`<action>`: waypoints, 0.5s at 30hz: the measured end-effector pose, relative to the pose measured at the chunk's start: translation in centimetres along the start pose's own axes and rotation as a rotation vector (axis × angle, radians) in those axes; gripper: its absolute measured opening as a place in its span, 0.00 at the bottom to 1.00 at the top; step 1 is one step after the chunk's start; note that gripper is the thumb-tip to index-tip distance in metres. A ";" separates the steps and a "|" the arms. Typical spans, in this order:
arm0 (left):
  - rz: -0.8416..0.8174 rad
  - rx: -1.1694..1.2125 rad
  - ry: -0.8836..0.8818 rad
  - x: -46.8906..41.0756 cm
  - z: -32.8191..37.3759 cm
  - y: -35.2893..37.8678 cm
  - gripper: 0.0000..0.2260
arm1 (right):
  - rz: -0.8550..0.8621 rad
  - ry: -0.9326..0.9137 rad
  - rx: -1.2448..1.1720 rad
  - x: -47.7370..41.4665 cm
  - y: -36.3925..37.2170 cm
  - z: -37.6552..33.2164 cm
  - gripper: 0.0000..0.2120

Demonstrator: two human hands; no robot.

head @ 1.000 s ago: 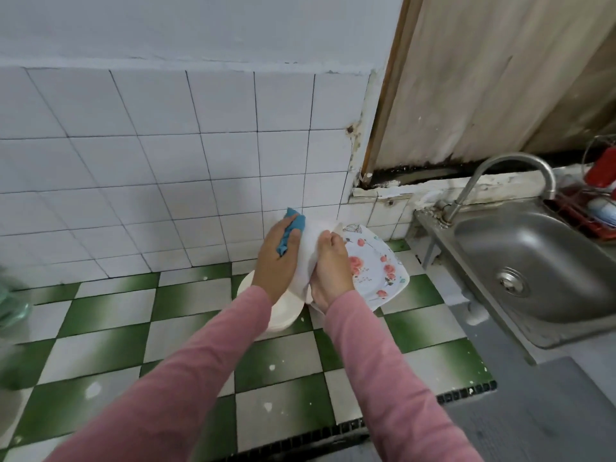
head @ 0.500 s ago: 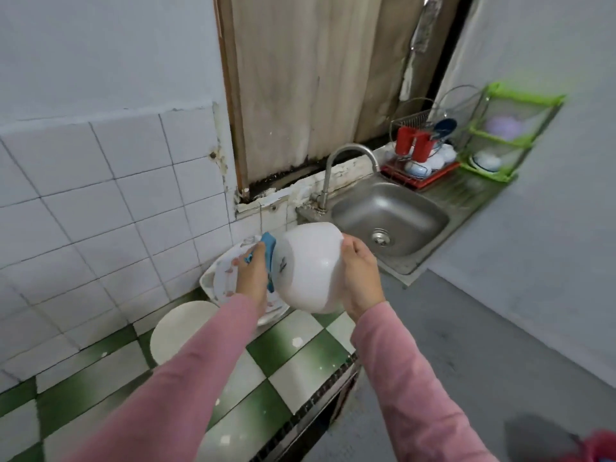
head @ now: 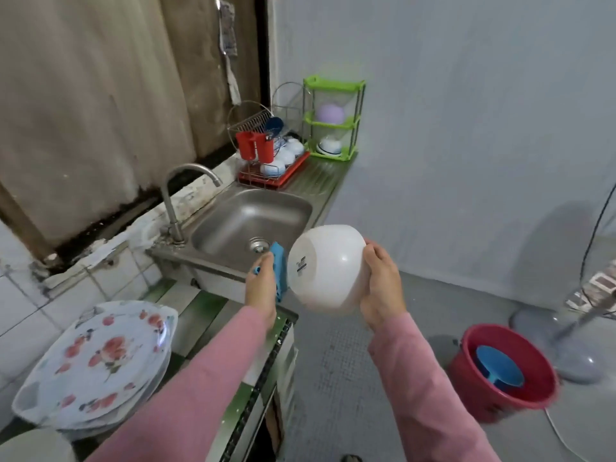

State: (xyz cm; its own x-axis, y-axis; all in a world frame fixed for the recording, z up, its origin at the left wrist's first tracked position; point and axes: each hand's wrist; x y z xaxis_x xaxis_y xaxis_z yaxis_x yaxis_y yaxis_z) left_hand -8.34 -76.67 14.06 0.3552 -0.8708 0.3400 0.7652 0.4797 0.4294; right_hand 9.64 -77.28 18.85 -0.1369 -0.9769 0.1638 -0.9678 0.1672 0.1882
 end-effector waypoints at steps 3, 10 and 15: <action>-0.026 -0.012 0.022 -2.5 -1.5 5.5 0.18 | 0.036 -0.020 -0.043 -4.0 -3.1 -1.5 0.11; -0.068 0.012 0.045 -10.6 -3.7 19.5 0.20 | 0.001 -0.062 -0.153 -15.9 -8.6 -6.6 0.08; -0.065 0.064 0.093 -16.7 -3.6 29.0 0.11 | -0.044 -0.162 -0.108 -25.4 -10.5 -10.6 0.13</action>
State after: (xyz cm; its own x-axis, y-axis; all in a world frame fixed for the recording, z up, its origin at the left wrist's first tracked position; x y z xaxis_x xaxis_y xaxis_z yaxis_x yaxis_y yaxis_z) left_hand 9.90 -48.59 17.83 0.3564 -0.9050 0.2322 0.7536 0.4254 0.5011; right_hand 25.48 -52.84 22.99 -0.1359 -0.9907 -0.0031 -0.9465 0.1289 0.2960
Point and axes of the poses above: each hand's wrist, its own x-axis away from the middle knuckle, its own y-axis out of the palm, z = x × y, and after that the axes turned 11 degrees about x, right-handed
